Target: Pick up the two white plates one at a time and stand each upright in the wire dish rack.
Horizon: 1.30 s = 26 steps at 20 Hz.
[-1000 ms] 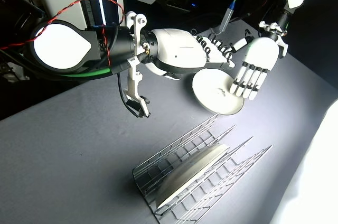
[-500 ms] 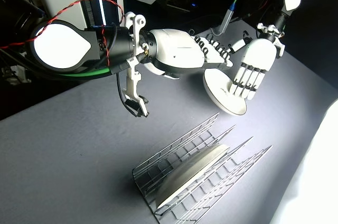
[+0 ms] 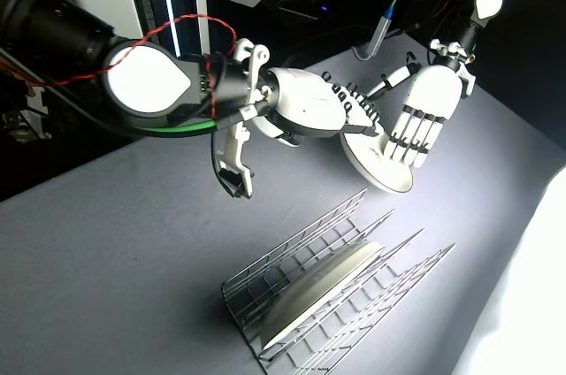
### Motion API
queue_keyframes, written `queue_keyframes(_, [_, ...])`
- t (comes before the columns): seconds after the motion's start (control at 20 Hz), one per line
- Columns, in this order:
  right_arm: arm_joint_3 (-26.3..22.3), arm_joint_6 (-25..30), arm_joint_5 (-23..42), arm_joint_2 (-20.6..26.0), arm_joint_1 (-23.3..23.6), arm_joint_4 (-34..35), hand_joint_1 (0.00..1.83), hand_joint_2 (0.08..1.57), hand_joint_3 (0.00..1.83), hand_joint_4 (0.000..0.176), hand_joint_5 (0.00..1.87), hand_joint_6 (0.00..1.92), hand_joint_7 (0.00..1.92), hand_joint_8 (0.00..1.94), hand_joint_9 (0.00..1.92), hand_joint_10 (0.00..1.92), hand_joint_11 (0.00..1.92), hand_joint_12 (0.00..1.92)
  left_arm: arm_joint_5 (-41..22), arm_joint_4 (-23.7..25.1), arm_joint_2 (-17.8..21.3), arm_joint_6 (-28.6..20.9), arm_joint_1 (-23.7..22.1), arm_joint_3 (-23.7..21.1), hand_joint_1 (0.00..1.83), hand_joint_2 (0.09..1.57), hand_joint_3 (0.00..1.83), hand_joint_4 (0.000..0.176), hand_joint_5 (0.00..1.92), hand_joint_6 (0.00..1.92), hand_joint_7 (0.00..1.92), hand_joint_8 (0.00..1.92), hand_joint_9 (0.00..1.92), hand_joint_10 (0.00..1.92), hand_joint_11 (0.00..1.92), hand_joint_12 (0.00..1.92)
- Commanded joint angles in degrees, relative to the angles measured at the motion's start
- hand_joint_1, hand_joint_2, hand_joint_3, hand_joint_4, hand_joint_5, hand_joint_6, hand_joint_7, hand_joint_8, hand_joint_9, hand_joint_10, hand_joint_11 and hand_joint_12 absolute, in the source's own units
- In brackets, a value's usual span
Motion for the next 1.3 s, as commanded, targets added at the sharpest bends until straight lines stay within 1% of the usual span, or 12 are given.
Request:
queue_keyframes(0.0, [0.21, -0.21, 3.14, -0.36, 0.34, 1.97, 1.27, 1.19, 0.0, 0.0, 0.0, 0.0, 0.0, 0.0, 0.0, 0.0, 0.0, 0.15, -1.67, 0.07, -0.62, -0.1, 0.47, -0.12, 0.0, 1.01, 0.0, 0.0, 0.07, 0.0, 0.04, 0.0, 0.02, 0.0, 0.01, 0.07])
queue_keyframes(0.2, [3.29, -0.4, 1.57, -4.62, 0.13, 1.04, 1.29, 1.2, 0.0, 0.0, 0.0, 0.0, 0.0, 0.0, 0.0, 0.0, 0.0, 0.05, -1.9, -0.01, -0.54, -0.1, 0.68, -0.01, 0.0, 1.01, 0.0, 0.0, 0.06, 0.0, 0.03, 0.0, 0.02, 0.0, 0.0, 0.08])
queue_keyframes(0.3, [5.18, -0.45, 1.27, -6.54, 0.07, 0.99, 1.25, 1.19, 0.0, 0.0, 0.0, 0.0, 0.0, 0.0, 0.0, 0.0, 0.0, 0.22, -1.9, -0.13, -0.54, -0.1, 0.82, -0.04, 0.0, 1.02, 0.0, 0.0, 0.07, 0.0, 0.04, 0.0, 0.02, 0.0, 0.0, 0.09])
queue_keyframes(0.35, [6.09, -0.45, 1.16, -7.44, 0.07, 0.99, 1.26, 1.2, 0.0, 0.0, 0.0, 0.0, 0.0, 0.0, 0.0, 0.0, 0.0, 0.23, -1.9, -0.16, -0.55, -0.1, 0.83, -0.06, 0.0, 1.02, 0.0, 0.0, 0.07, 0.0, 0.04, 0.0, 0.02, 0.0, 0.0, 0.09])
queue_keyframes(0.45, [7.95, -0.45, 1.05, -9.4, 0.05, 0.99, 1.28, 1.22, 0.01, 0.0, 0.0, 0.0, 0.0, 0.0, 0.0, 0.0, 0.0, 0.17, -1.9, -0.2, -0.56, -0.1, 0.83, -0.05, 0.0, 1.01, 0.0, 0.0, 0.09, 0.0, 0.06, 0.0, 0.05, 0.0, 0.0, 0.17])
queue_keyframes(0.55, [10.7, -0.49, 0.76, -12.58, -0.41, 0.99, 1.28, 1.21, 0.0, 0.0, 0.0, 0.0, 0.0, 0.0, 0.0, 0.0, 0.0, 0.19, -1.9, -0.31, -0.57, -0.1, 0.83, 0.19, 0.0, 1.01, 0.0, 0.0, 0.07, 0.0, 0.05, 0.0, 0.03, 0.0, 0.0, 0.13])
queue_keyframes(0.75, [13.39, -0.57, 0.63, -15.46, -0.68, 0.99, 1.25, 1.22, 0.0, 0.0, 0.0, 0.0, 0.0, 0.0, 0.0, 0.0, 0.0, 0.16, -1.9, -0.4, -0.58, -0.1, 0.77, 0.22, 0.0, 1.01, 0.0, 0.0, 0.06, 0.0, 0.03, 0.0, 0.02, 0.0, 0.0, 0.12])
queue_keyframes(0.8, [14.42, -0.57, 0.63, -16.56, -0.65, 1.0, 1.27, 1.23, 0.0, 0.0, 0.0, 0.0, 0.0, 0.0, 0.0, 0.0, 0.0, 0.11, -1.9, -0.42, -0.61, -0.1, 0.76, 0.25, 0.0, 1.03, 0.0, 0.0, 0.06, 0.0, 0.05, 0.0, 0.03, 0.0, 0.0, 0.18])
queue_keyframes(0.9, [16.36, -0.57, 0.53, -18.32, -0.48, 1.0, 1.25, 1.21, 0.0, 0.0, 0.0, 0.0, 0.0, 0.0, 0.0, 0.0, 0.0, 0.23, -1.89, -0.43, -0.64, -0.1, 0.68, 0.26, 0.0, 1.01, 0.0, 0.0, 0.07, 0.0, 0.05, 0.0, 0.04, 0.0, 0.0, 0.14])
queue_keyframes(1.05, [18.76, -0.57, 0.45, -20.5, -0.32, 1.0, 1.26, 1.22, 0.0, 0.0, 0.0, 0.0, 0.0, 0.0, 0.0, 0.0, 0.0, 0.24, -1.89, -0.43, -0.69, -0.1, 0.6, 0.29, 0.0, 1.01, 0.0, 0.0, 0.07, 0.0, 0.05, 0.0, 0.04, 0.0, 0.0, 0.14])
queue_keyframes(1.1, [19.51, -0.57, 0.45, -21.22, -0.24, 1.0, 1.25, 1.22, 0.0, 0.0, 0.0, 0.0, 0.0, 0.0, 0.0, 0.0, 0.0, 0.17, -1.89, -0.43, -0.72, -0.1, 0.6, 0.31, 0.0, 1.01, 0.0, 0.0, 0.07, 0.0, 0.05, 0.0, 0.03, 0.0, 0.0, 0.11])
queue_keyframes(1.25, [21.4, -0.57, 0.29, -23.14, 0.31, 1.0, 1.26, 1.21, 0.0, 0.0, 0.0, 0.0, 0.0, 0.0, 0.01, 0.0, 0.0, 0.23, -1.89, -0.43, -0.76, -0.1, 0.51, 0.41, 0.0, 1.01, 0.0, 0.0, 0.06, 0.0, 0.04, 0.0, 0.02, 0.0, 0.0, 0.12])
